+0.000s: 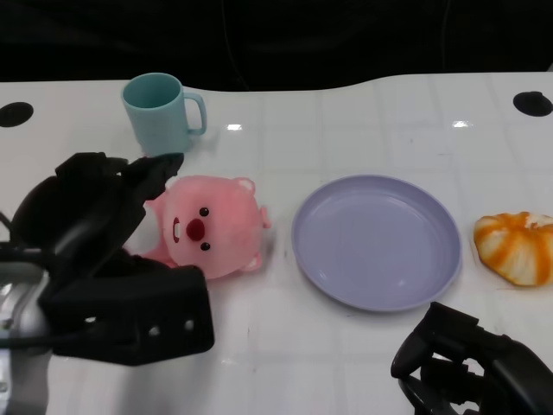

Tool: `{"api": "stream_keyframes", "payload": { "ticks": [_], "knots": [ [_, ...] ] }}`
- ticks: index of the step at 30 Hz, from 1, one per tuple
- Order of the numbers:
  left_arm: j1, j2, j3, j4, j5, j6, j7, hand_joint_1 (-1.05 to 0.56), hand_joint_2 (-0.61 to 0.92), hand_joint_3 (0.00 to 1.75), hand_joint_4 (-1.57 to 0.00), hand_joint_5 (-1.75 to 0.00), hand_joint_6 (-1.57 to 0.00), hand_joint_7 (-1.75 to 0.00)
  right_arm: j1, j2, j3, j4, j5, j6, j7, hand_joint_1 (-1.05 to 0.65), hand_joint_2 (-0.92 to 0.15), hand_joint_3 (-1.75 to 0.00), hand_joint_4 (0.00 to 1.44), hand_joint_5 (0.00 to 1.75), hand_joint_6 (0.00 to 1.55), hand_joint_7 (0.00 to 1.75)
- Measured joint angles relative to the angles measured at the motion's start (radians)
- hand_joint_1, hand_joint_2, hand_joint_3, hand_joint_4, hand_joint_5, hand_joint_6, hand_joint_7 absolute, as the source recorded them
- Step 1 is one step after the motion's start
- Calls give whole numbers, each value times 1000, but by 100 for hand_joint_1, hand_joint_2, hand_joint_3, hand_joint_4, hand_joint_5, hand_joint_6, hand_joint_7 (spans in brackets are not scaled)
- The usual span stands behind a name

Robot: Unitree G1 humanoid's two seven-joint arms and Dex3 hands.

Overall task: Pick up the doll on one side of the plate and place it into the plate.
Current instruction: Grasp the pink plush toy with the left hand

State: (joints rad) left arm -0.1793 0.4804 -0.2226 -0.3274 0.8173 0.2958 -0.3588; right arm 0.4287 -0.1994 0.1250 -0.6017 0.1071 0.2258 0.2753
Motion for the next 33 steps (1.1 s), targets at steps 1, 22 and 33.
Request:
{"api": "stream_keyframes", "payload": {
  "ticks": [1,22,33],
  "knots": [
    [-14,-2,-12,23,13,4,0,-67,88,0,-1,-33,-19,-1,1,0,-1,0,0,0,0,-20,-84,-66,66,175,45,165],
    [-301,-98,-168,609,112,-16,84,-66,88,0,-1,-36,-22,-1,19,3,13,2,-1,-17,0,-21,-84,-67,65,175,44,167],
    [-462,-155,-238,1010,54,-142,214,-64,86,0,-5,-33,-27,-2,24,4,19,-1,5,-15,-5,-22,-83,-68,66,175,43,168]
  ]
}}
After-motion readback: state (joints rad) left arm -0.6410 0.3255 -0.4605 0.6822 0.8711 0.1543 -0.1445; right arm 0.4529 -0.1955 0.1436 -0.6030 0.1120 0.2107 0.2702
